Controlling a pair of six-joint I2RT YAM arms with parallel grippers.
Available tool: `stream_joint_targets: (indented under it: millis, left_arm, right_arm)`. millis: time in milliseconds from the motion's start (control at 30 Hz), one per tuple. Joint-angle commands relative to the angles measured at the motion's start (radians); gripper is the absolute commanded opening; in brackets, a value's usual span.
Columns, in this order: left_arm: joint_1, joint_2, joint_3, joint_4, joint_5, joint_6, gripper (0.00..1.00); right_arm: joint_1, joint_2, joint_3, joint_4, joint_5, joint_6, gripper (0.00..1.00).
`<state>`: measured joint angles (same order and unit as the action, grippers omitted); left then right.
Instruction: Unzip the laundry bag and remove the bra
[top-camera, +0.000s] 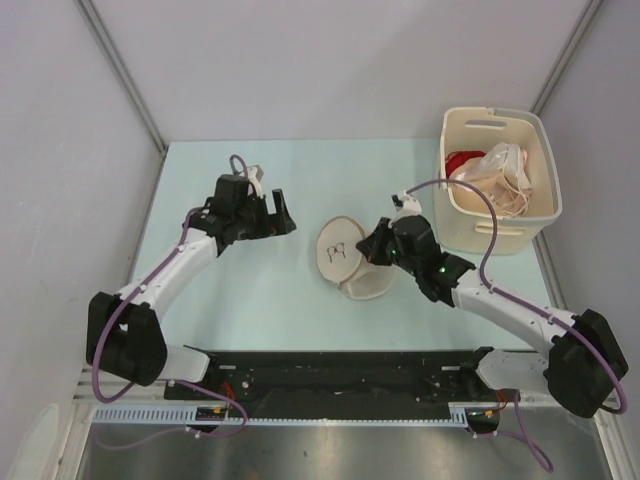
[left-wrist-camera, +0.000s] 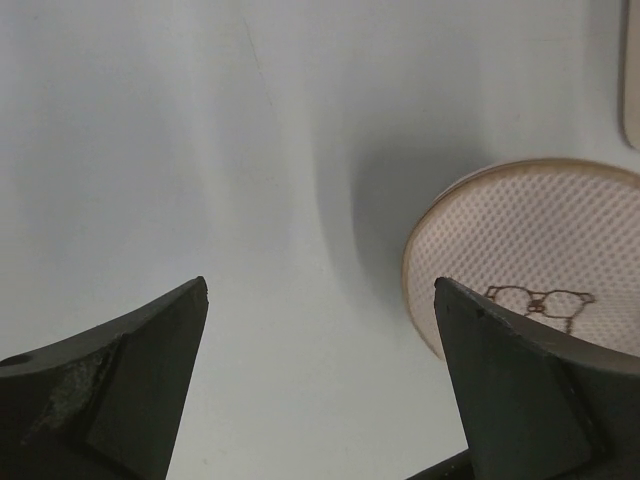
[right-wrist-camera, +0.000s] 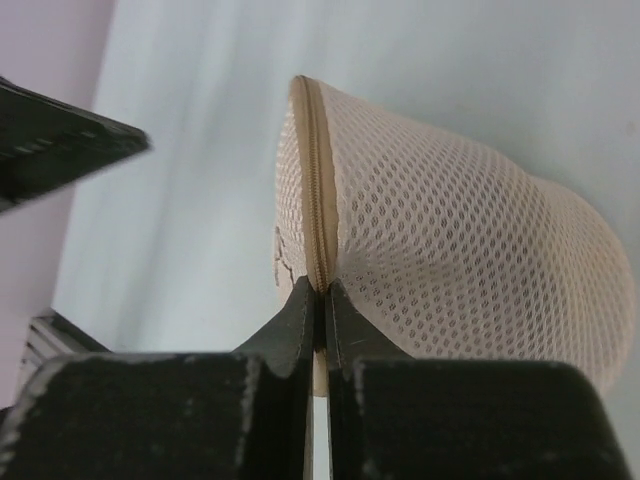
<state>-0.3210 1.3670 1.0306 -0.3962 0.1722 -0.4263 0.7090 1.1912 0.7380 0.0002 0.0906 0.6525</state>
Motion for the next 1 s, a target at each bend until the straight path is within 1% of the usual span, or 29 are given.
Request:
stream_joint_targets:
  millis: [0,33,67,100,133,200,233,267,333,367,400,433,467,500,533,567,600,633,667,700,733,767,800,833,867,933,967]
  left_arm:
    - [-0.003,-0.023,0.109,-0.094,-0.111,0.058,1.00]
    - [0.002,-0.031,0.121,-0.111,-0.167,0.057,1.00]
    - [0.005,-0.037,0.134,-0.122,-0.171,0.054,1.00]
    - [0.010,-0.042,0.150,-0.144,-0.204,0.043,1.00]
    - [0.022,-0.051,0.155,-0.150,-0.207,0.015,1.00]
    - [0.025,-0.059,0.157,-0.150,-0.197,0.000,1.00]
    - [0.025,-0.065,0.157,-0.150,-0.198,-0.009,1.00]
    - [0.025,-0.068,0.160,-0.153,-0.204,-0.012,1.00]
    - [0.025,-0.066,0.178,-0.168,-0.217,-0.008,1.00]
    - [0.025,-0.065,0.184,-0.174,-0.227,-0.005,1.00]
    - [0.025,-0.063,0.198,-0.184,-0.230,0.000,1.00]
    - [0.025,-0.062,0.204,-0.187,-0.232,0.010,1.00]
    - [0.026,-0.060,0.210,-0.188,-0.224,0.017,1.00]
    - [0.025,-0.062,0.218,-0.188,-0.203,0.024,1.00]
    - [0.025,-0.066,0.217,-0.181,-0.182,0.061,1.00]
    - [0.025,-0.086,0.207,-0.137,-0.110,0.070,1.00]
    - [0.023,-0.101,0.169,-0.101,-0.011,0.076,1.00]
    - [0.011,-0.112,0.152,-0.074,0.037,0.086,1.00]
    - [-0.004,-0.120,0.143,-0.046,0.052,0.090,1.00]
    - [-0.024,-0.112,0.144,-0.050,0.029,0.099,1.00]
    - [-0.071,-0.102,0.155,-0.061,0.004,0.125,1.00]
    - [-0.099,-0.082,0.170,-0.093,-0.017,0.135,1.00]
    - [-0.124,-0.042,0.204,-0.108,-0.058,0.144,1.00]
    - [-0.175,-0.020,0.218,-0.119,-0.069,0.155,1.00]
    - [-0.199,-0.003,0.230,-0.134,-0.082,0.159,1.00]
    - [-0.245,0.036,0.243,-0.138,-0.099,0.156,1.00]
    - [-0.250,0.046,0.244,-0.139,-0.093,0.146,1.00]
  right_arm:
    - [0.030,0.039,0.201,0.049,0.020,0.013,0.00]
    - [0.035,0.047,0.225,0.028,0.062,0.051,0.00]
    - [0.035,0.054,0.272,0.008,0.081,0.076,0.00]
    - [0.035,0.061,0.299,-0.067,0.118,0.105,0.00]
    - [0.035,0.080,0.329,-0.115,0.212,0.192,0.00]
    - [0.049,0.093,0.347,-0.149,0.283,0.263,0.00]
    - [0.056,0.108,0.345,-0.154,0.344,0.327,0.00]
    - [0.067,0.122,0.347,-0.143,0.360,0.384,0.00]
    - [0.127,0.148,0.347,-0.129,0.434,0.467,0.00]
    - [0.147,0.184,0.347,-0.103,0.428,0.472,0.00]
    - [0.155,0.206,0.347,-0.039,0.398,0.469,0.00]
    - [0.159,0.231,0.347,0.013,0.273,0.445,0.10]
    - [0.158,0.278,0.356,0.073,0.192,0.370,0.31]
    - [0.153,0.303,0.379,0.045,0.142,0.355,0.53]
    - [0.138,0.314,0.433,0.003,0.127,0.336,0.55]
    - [0.130,0.295,0.437,-0.106,0.150,0.313,0.59]
    - [0.112,0.274,0.436,-0.162,0.188,0.291,0.65]
    - [0.075,0.254,0.431,-0.217,0.271,0.283,0.66]
    - [0.049,0.227,0.419,-0.292,0.303,0.273,0.66]
    - [0.025,0.176,0.405,-0.316,0.336,0.241,0.66]
    - [0.000,0.144,0.388,-0.337,0.342,0.231,0.66]
    - [-0.061,0.115,0.342,-0.357,0.339,0.219,0.66]
    - [-0.087,0.058,0.321,-0.362,0.321,0.190,0.65]
    - [-0.115,0.029,0.298,-0.365,0.314,0.171,0.65]
    - [-0.153,0.009,0.266,-0.377,0.310,0.156,0.65]
    - [-0.190,-0.050,0.239,-0.394,0.288,0.109,0.64]
    - [-0.228,-0.067,0.215,-0.399,0.270,0.093,0.64]
